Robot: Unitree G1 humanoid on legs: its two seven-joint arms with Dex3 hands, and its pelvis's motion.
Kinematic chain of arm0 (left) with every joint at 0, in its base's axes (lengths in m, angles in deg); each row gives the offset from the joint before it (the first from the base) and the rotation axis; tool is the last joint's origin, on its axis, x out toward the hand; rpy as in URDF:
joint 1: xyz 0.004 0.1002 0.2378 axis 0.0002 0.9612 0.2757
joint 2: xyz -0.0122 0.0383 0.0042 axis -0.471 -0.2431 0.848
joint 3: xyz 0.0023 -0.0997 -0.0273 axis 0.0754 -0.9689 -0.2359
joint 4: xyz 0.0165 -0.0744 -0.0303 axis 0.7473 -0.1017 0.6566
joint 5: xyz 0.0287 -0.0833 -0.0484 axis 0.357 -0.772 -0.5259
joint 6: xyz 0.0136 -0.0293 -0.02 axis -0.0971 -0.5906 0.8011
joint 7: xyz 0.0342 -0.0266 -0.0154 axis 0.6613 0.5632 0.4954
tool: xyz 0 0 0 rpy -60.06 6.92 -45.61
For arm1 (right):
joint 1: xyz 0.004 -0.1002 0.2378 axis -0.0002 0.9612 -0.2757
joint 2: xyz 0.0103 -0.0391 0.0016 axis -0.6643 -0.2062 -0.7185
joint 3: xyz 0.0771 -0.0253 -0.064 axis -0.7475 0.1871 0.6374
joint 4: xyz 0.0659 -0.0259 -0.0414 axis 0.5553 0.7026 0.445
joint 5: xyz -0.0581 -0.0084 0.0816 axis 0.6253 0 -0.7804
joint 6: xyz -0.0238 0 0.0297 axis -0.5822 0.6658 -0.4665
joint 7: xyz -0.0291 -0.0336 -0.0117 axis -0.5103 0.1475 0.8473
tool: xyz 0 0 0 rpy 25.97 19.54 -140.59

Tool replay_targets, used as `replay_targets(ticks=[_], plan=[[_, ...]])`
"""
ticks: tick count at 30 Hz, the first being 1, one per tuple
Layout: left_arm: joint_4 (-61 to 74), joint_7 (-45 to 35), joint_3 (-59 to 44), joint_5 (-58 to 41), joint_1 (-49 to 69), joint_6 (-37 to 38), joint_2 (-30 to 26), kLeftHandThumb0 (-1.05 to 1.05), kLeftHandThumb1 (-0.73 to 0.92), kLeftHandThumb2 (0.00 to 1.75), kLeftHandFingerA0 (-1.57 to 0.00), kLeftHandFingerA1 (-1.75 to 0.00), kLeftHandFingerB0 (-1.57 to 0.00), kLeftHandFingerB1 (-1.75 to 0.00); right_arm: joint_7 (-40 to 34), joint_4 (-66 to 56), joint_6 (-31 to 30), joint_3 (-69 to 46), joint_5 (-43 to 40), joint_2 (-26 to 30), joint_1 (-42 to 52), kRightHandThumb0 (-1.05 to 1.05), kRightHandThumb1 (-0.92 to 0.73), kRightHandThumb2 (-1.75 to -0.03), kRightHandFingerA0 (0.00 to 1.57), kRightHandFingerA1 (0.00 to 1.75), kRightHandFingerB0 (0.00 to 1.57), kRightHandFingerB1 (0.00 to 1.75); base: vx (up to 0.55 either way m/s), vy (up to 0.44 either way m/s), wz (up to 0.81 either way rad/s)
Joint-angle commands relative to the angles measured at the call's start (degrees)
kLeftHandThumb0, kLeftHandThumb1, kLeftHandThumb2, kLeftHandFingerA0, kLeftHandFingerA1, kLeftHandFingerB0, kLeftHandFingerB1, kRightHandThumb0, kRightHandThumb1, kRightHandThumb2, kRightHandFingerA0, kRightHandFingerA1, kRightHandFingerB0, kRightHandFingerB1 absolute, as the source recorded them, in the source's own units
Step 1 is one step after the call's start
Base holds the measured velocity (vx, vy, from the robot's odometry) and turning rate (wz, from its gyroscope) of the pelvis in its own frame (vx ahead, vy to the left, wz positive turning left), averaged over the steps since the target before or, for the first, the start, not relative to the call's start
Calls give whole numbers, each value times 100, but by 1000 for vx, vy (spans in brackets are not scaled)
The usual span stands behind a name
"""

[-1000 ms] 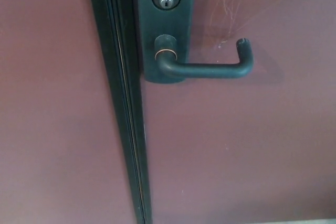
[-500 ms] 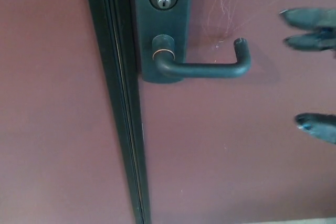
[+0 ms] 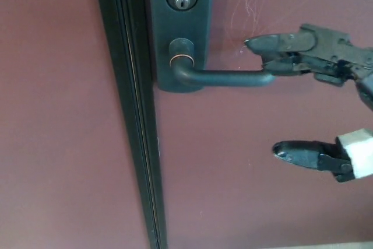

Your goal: The robot walks towards the door handle and put its right hand on it and twist the handle

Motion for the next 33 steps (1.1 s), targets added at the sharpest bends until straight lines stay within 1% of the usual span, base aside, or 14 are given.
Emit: replay_targets(ticks=[1, 5, 6, 12, 14, 19, 28, 33], plan=[[-13, -109, 30, 93, 84, 18, -64, -32, 59, 58, -69, -47, -53, -41, 102, -38, -845, 350, 460, 27, -474, -53, -52, -56, 38, 39, 30, 33, 0, 0, 0], [3, -137, 42, 84, 124, 55, -66, -32, 59, 58, -69, -47, -53, -41, 156, 34, -989, 582, 652, -7, -692, -54, -52, -55, 39, 38, 30, 32, 0, 0, 0], [11, -163, 31, 68, 134, 76, -65, -32, 59, 58, -69, -47, -53, -41, 170, 143, -922, 725, 782, -21, -782, -60, -44, -72, 34, 47, 26, 42, 0, 0, 0], [5, -188, 39, 81, 138, 67, -71, -33, 59, 58, -69, -47, -53, -41, 278, 355, -954, 1027, 1055, -102, -1083, -61, -44, -73, 34, 47, 26, 41, 0, 0, 0], [5, -178, 45, 89, 139, 68, -72, -32, 59, 58, -69, -48, -53, -41, 339, 492, -1038, 1203, 1160, -174, -1357, -61, -44, -73, 34, 46, 26, 41, 0, 0, 0], [15, -171, 54, 95, 163, 76, -68, -32, 59, 58, -68, -47, -54, -41, 435, 782, -1068, 1495, 1481, -250, -1668, -60, -44, -73, 34, 46, 26, 41, 0, 0, 0], [17, -165, 82, 129, 133, 94, -76, -31, 59, 58, -68, -46, -54, -41, 697, 1244, -1095, 1716, 1745, -399, -2058, -61, -44, -73, 33, 46, 26, 41, 0, 0, 0], [31, -227, 4, 48, 153, 101, -49, -31, 58, 57, -67, -46, -54, -41, 810, 1496, -1098, 2010, 2058, -527, -2304, -61, -44, -73, 33, 46, 26, 41, 0, 0, 0]])
